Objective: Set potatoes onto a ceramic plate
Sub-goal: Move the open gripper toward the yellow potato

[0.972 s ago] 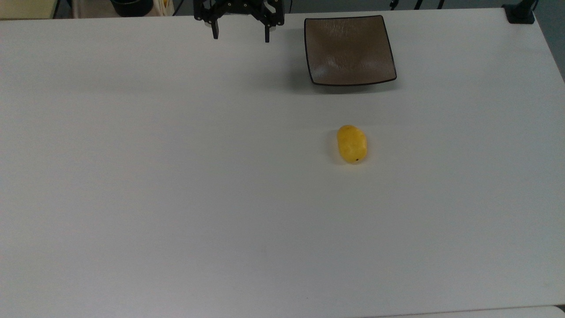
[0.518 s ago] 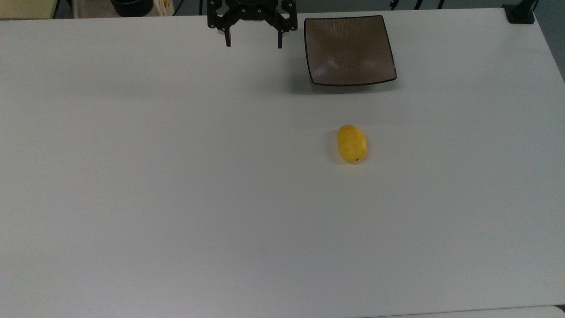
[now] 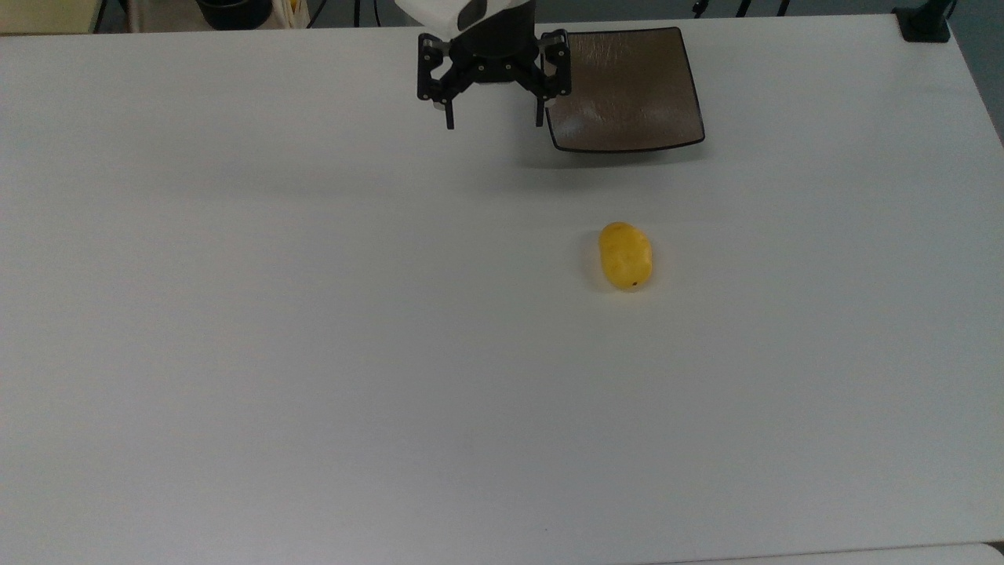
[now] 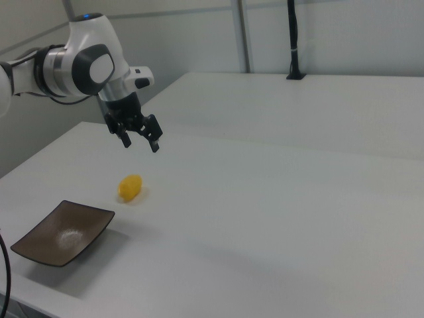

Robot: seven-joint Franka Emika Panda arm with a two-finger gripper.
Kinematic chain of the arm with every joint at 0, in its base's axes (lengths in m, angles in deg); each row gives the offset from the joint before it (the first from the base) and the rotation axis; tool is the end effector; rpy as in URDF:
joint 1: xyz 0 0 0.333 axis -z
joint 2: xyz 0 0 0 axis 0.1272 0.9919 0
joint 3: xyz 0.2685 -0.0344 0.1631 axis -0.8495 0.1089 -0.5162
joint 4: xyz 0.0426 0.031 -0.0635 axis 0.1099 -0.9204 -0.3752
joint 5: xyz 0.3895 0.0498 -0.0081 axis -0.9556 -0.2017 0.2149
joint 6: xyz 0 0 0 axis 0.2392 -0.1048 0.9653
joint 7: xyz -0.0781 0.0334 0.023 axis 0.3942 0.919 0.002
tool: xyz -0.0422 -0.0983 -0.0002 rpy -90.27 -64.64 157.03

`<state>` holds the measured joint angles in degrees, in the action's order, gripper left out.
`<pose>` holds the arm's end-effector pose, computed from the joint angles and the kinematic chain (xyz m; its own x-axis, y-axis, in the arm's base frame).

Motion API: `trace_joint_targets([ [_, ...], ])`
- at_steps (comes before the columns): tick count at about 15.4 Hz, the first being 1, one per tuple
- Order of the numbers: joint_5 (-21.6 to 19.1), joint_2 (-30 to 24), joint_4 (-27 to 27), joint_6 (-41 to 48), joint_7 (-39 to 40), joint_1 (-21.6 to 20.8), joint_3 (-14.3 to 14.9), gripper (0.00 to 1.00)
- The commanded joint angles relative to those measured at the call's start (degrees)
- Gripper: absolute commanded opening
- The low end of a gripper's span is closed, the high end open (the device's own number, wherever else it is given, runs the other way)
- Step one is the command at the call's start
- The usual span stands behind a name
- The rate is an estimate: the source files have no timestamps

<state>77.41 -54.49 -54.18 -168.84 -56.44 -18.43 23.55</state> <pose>0.5831 0.1384 0.5210 0.9846 0.1213 0.1257 0.1220 -0.9925 0.0026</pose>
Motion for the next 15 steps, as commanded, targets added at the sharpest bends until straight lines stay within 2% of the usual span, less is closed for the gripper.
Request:
trace_joint_targets([
  [1,-1.3,1.9,-0.4,-3.5,-3.0,-1.3,-0.7,1.0],
  [3,-1.1,2.9,-0.4,-6.3,-6.2,-1.6,-1.3,1.0],
  [6,-0.3,5.7,1.1,-6.4,-6.7,-1.9,-2.6,1.0],
  [12,-0.5,11.4,4.2,-6.7,-6.6,-4.0,-2.6,1.0],
  [15,-0.6,13.2,4.2,-12.1,-6.8,-5.5,-2.6,1.0],
])
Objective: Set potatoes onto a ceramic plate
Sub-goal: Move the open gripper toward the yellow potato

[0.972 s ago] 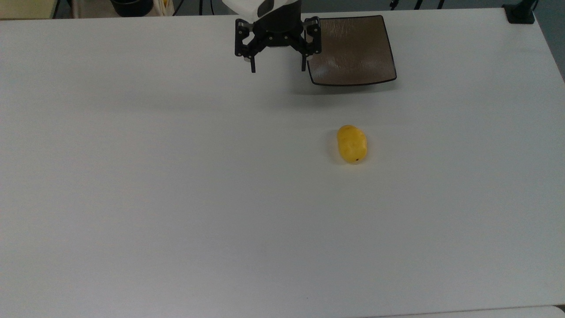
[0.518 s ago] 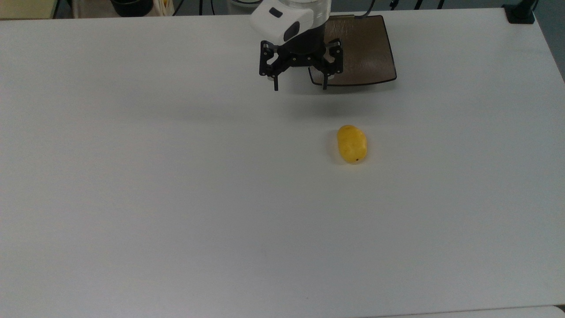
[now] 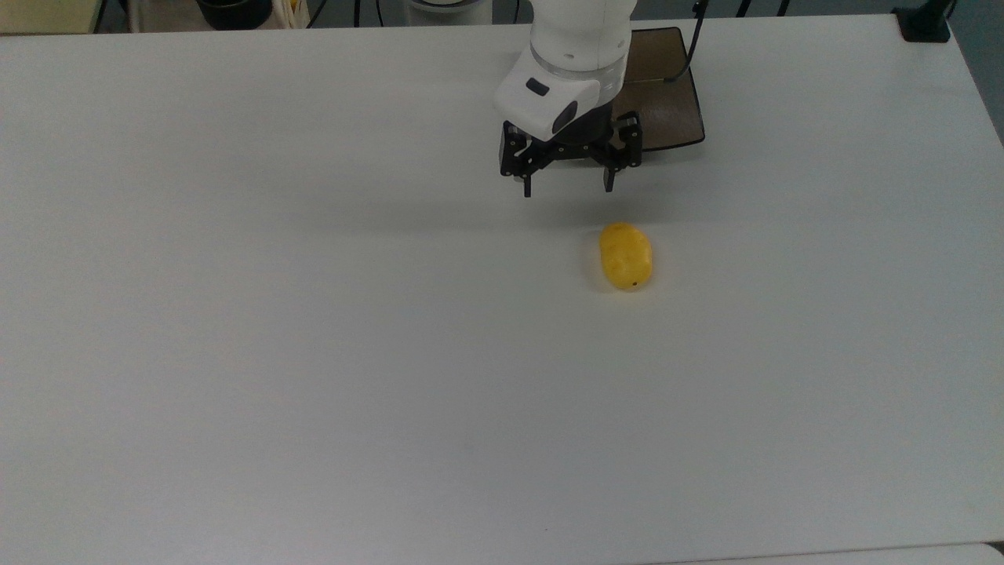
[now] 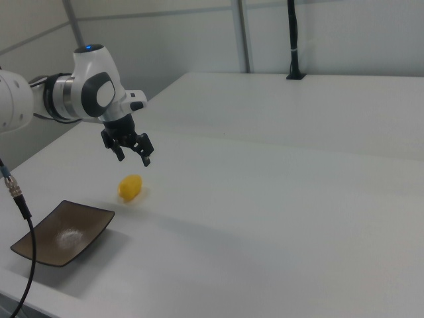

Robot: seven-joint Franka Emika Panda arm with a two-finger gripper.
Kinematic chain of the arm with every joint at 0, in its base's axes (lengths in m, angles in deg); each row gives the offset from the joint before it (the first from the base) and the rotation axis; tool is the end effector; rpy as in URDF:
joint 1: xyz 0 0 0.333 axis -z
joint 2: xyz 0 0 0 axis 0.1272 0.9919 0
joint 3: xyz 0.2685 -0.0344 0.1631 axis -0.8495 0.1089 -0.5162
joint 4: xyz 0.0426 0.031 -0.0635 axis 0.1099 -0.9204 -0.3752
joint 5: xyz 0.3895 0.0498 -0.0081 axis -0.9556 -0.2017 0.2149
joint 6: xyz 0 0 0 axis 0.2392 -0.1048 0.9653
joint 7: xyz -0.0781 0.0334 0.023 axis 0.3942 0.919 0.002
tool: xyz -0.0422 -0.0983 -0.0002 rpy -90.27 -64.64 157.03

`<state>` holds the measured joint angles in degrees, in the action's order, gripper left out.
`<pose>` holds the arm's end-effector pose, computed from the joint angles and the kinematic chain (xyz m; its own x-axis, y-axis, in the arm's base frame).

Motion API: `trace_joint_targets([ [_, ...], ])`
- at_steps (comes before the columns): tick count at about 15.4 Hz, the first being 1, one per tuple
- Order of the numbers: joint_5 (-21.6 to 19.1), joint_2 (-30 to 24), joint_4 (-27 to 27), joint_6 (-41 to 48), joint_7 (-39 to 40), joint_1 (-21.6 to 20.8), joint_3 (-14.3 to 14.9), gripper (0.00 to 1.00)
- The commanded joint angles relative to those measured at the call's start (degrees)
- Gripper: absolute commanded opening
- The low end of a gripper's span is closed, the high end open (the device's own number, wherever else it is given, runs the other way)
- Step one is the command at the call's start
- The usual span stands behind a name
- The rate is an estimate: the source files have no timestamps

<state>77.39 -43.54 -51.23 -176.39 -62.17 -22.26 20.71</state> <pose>0.6098 0.2185 0.4407 0.9844 0.1340 0.1140 0.1383 -0.9899 -0.0304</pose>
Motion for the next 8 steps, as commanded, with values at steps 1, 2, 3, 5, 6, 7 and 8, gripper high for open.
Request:
trace_joint_targets([
  [1,-0.5,3.0,1.3,-5.4,-1.0,-2.3,0.3,1.0],
  [2,-0.5,3.7,1.3,-5.4,-1.0,-2.8,0.3,1.0],
  [3,-0.5,4.3,1.5,-5.4,-1.0,-3.1,0.3,1.0],
  [5,-0.5,5.7,3.1,-5.4,-1.0,-3.9,0.3,1.0],
  [6,-0.5,6.1,3.2,-5.5,-1.6,-4.1,0.3,1.0],
  [7,-0.5,6.8,3.5,-5.7,-2.4,-4.2,0.3,1.0],
  [8,-0.5,7.3,4.1,-5.7,-3.0,-4.5,0.3,1.0],
])
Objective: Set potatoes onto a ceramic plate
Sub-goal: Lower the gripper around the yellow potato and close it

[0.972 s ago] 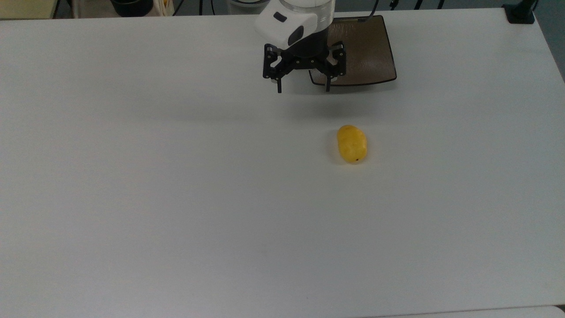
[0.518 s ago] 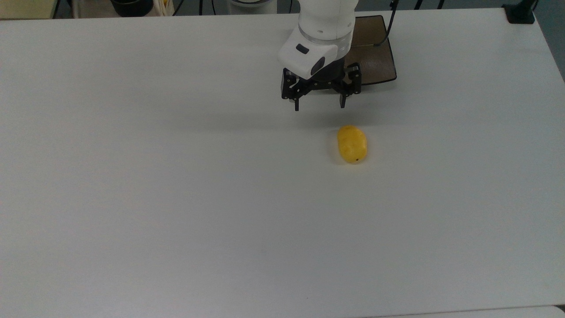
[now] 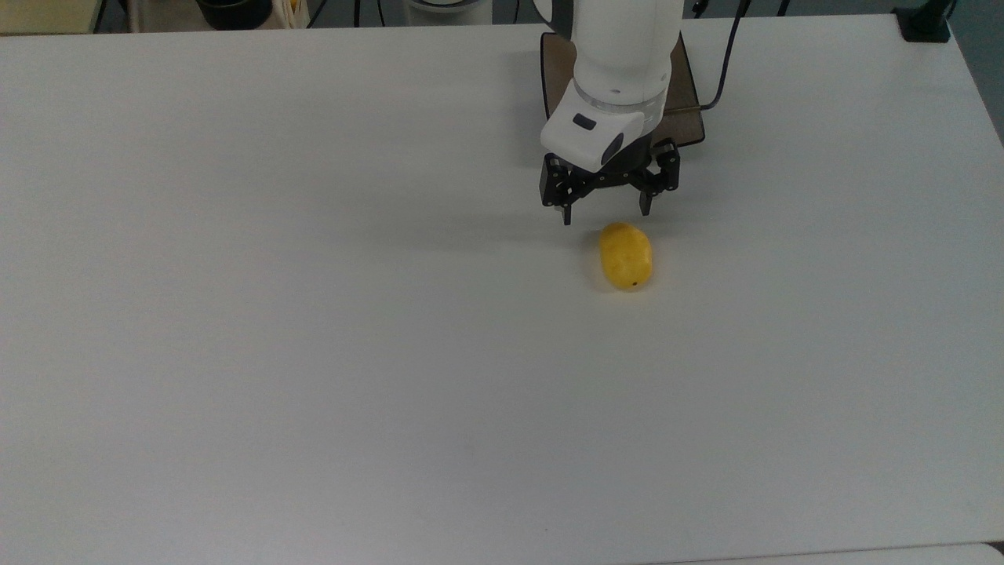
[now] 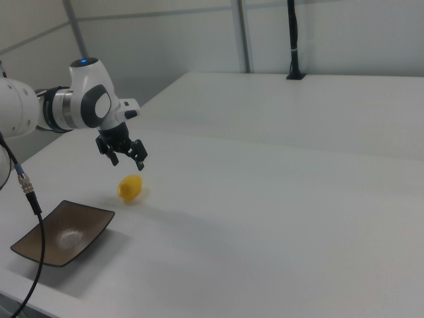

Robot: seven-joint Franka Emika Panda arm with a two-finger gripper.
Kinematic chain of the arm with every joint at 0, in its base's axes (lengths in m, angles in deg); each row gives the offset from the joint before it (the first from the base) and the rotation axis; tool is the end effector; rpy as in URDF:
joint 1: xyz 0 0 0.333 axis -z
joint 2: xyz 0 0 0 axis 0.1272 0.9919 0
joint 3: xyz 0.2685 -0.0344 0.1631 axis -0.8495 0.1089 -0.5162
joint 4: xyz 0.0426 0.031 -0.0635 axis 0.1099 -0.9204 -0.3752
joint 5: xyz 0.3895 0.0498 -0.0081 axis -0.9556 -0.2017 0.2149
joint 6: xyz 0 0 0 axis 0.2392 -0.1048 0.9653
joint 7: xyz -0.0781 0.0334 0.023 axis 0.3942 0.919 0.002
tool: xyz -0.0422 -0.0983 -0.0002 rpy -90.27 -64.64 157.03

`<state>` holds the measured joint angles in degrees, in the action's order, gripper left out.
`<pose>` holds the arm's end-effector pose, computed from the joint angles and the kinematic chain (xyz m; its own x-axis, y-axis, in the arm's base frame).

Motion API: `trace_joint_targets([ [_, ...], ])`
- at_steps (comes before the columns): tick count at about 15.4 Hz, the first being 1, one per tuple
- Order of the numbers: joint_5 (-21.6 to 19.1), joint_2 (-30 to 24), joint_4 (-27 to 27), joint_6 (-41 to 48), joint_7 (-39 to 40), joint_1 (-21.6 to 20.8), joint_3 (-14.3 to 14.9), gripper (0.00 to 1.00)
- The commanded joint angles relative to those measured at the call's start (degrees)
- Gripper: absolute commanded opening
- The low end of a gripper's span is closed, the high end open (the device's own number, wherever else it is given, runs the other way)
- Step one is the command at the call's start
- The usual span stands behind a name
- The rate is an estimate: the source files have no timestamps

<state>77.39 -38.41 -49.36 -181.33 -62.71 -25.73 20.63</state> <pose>0.6160 0.2636 0.4064 0.9734 0.1812 0.1404 0.1893 -0.9808 -0.0468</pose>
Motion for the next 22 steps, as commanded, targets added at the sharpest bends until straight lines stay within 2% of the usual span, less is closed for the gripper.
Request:
trace_joint_targets([
  [1,-0.4,2.7,2.4,-0.7,-2.9,-1.3,0.3,1.0],
  [11,1.7,9.7,6.4,-0.8,-5.6,-3.8,0.3,1.0],
  [19,2.8,12.9,6.5,-3.4,-5.7,-4.1,0.3,1.0],
  [20,3.5,13.1,6.5,-3.4,-5.7,-4.4,0.2,0.98],
  [22,4.8,13.1,6.4,-3.4,-5.8,-4.6,0.2,0.66],
])
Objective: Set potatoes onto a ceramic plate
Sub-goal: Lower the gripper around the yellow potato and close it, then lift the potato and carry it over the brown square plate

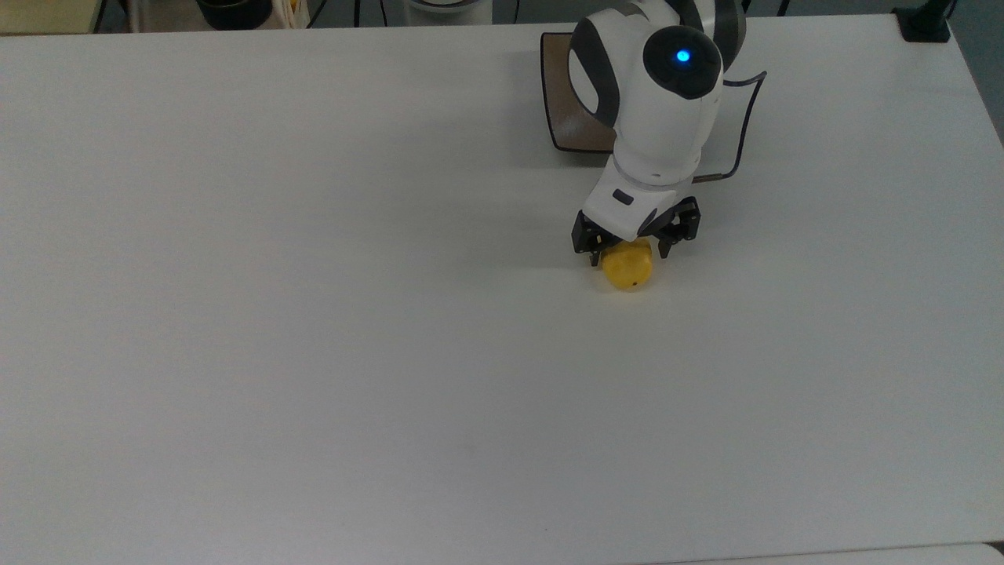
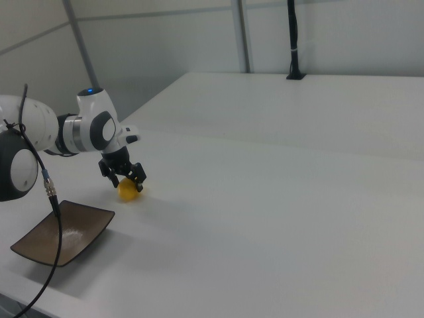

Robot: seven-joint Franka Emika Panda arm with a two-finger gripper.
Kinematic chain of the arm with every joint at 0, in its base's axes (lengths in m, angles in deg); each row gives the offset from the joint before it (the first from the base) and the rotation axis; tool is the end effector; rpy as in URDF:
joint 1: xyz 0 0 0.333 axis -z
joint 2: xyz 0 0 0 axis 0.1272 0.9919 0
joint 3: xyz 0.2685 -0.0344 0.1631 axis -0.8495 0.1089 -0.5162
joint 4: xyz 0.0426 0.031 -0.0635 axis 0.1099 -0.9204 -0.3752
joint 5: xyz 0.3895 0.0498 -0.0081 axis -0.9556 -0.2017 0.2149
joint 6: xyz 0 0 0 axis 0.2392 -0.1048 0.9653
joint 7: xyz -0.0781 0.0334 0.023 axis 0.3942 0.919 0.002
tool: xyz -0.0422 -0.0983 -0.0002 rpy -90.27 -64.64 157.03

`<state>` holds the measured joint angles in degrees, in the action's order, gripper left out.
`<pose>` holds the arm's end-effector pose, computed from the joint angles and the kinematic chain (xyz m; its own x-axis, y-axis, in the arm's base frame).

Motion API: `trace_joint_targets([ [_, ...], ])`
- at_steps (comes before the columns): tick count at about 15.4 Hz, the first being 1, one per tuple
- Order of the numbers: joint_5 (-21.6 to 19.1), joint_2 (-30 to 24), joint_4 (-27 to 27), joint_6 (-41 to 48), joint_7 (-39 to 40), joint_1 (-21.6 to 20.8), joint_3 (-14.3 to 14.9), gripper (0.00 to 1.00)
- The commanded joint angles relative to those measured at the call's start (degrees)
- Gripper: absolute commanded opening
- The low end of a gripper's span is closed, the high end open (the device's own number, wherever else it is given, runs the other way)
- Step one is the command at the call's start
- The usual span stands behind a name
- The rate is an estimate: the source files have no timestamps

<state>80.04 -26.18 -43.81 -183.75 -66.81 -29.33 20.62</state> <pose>0.6275 0.3124 0.3102 0.9778 0.1965 0.0731 0.1982 -0.9800 -0.0166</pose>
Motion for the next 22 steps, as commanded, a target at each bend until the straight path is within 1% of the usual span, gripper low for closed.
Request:
trace_joint_targets([
  [1,2.2,0.8,0.9,-0.8,-1.7,-1.0,0.3,0.53],
  [2,2.2,0.8,1.0,-0.8,-1.9,-1.0,0.3,0.5],
  [8,2.3,-0.1,1.0,-0.6,-2.9,-0.7,0.3,0.5],
  [13,2.1,-4.3,-0.2,0.3,-2.7,0.1,0.0,0.51],
  [17,2.1,-7.8,-1.6,3.8,-2.3,1.4,-1.4,0.52],
  [20,2.0,-11.0,-4.0,6.1,-1.9,2.0,-2.3,0.52],
  [22,1.9,-13.5,-6.9,6.5,-0.9,2.0,-2.9,0.54],
])
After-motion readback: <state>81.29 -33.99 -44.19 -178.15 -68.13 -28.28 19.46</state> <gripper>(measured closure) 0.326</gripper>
